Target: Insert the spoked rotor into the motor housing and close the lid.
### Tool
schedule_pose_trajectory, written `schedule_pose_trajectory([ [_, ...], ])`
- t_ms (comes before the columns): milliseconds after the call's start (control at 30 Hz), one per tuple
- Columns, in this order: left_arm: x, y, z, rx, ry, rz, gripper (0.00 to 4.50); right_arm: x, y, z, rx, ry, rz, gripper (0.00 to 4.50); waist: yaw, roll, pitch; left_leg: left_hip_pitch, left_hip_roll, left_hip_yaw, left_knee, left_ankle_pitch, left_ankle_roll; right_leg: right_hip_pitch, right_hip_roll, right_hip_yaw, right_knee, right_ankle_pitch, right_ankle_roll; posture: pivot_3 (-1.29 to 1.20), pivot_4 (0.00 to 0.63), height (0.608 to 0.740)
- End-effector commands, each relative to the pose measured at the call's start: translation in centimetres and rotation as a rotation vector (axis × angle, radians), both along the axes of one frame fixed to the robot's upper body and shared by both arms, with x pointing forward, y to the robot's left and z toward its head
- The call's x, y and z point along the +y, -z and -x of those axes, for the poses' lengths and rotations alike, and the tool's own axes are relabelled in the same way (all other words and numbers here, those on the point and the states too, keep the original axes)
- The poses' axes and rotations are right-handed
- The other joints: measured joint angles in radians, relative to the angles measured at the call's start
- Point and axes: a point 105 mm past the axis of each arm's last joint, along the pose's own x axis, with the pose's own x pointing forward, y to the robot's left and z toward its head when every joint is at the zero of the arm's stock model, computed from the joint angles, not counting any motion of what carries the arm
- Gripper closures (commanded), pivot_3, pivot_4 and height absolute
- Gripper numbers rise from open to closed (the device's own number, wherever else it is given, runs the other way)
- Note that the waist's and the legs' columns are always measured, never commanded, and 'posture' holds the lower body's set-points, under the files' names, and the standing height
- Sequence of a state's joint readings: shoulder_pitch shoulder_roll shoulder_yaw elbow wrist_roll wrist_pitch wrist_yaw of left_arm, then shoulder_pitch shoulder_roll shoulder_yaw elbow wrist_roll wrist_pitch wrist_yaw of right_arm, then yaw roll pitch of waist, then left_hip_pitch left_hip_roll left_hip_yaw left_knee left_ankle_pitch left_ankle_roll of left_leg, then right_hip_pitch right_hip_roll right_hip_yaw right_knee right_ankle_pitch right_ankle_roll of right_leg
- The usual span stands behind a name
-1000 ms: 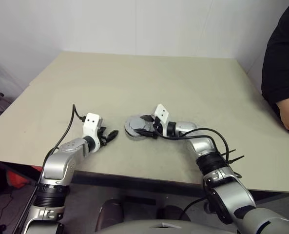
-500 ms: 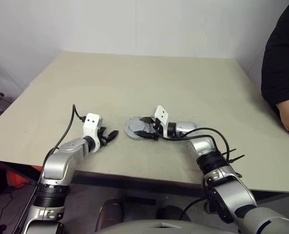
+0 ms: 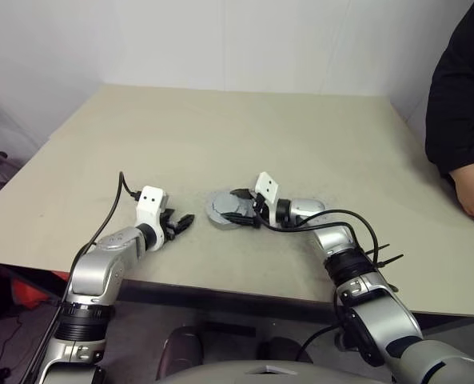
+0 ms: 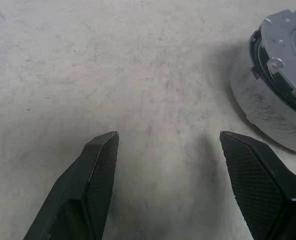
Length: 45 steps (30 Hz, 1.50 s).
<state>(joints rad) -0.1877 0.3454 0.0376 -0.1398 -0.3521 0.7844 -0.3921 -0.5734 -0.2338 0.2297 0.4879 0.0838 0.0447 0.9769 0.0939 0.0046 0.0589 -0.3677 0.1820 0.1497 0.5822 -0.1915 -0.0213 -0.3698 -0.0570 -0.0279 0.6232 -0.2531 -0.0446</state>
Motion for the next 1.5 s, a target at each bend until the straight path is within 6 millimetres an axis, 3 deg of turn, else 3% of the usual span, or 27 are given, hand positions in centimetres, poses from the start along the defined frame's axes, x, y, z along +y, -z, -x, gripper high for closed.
schedule_pose_trajectory([
  [33, 0.2, -0.8, -0.2, -0.033, -0.001, -0.003, 1.08, 0.3, -1.4, -0.3, -0.059, -0.006, -0.023, 1.5, 0.0, 0.0, 0.0, 0.0, 0.0, 0.0, 0.0, 0.0, 0.0, 0.0, 0.0, 0.0, 0.0, 0.0, 0.0, 0.0, 0.0, 0.74],
  [333, 0.2, -0.8, -0.2, -0.032, -0.003, -0.005, 1.08, -0.3, 0.4, -1.2, -0.027, 0.058, 0.036, 1.5, -0.001, 0.0, 0.0, 0.001, 0.0, 0.0, 0.0, 0.0, 0.0, 0.001, 0.0, 0.0, 0.0, 0.0, 0.0, 0.0, 0.0, 0.74],
  [833, 0.0, -0.5, 0.0, -0.022, -0.001, -0.002, 1.08, -0.2, -0.7, 0.1, -0.022, -0.01, -0.04, 1.5, 0.001, 0.0, 0.0, 0.001, 0.0, 0.0, 0.0, 0.0, 0.001, 0.001, 0.0, 0.0, 0.0, 0.0, 0.0, 0.0, 0.0, 0.74],
  [1500, 0.2, -0.5, 0.0, -0.02, -0.008, -0.002, 1.08, -0.6, 1.8, -0.3, 0.007, 0.028, 0.079, 1.5, -0.001, 0.0, 0.0, 0.002, 0.0, 0.0, 0.0, 0.0, 0.002, 0.002, 0.0, 0.0, 0.0, 0.0, 0.0, 0.0, 0.0, 0.74],
])
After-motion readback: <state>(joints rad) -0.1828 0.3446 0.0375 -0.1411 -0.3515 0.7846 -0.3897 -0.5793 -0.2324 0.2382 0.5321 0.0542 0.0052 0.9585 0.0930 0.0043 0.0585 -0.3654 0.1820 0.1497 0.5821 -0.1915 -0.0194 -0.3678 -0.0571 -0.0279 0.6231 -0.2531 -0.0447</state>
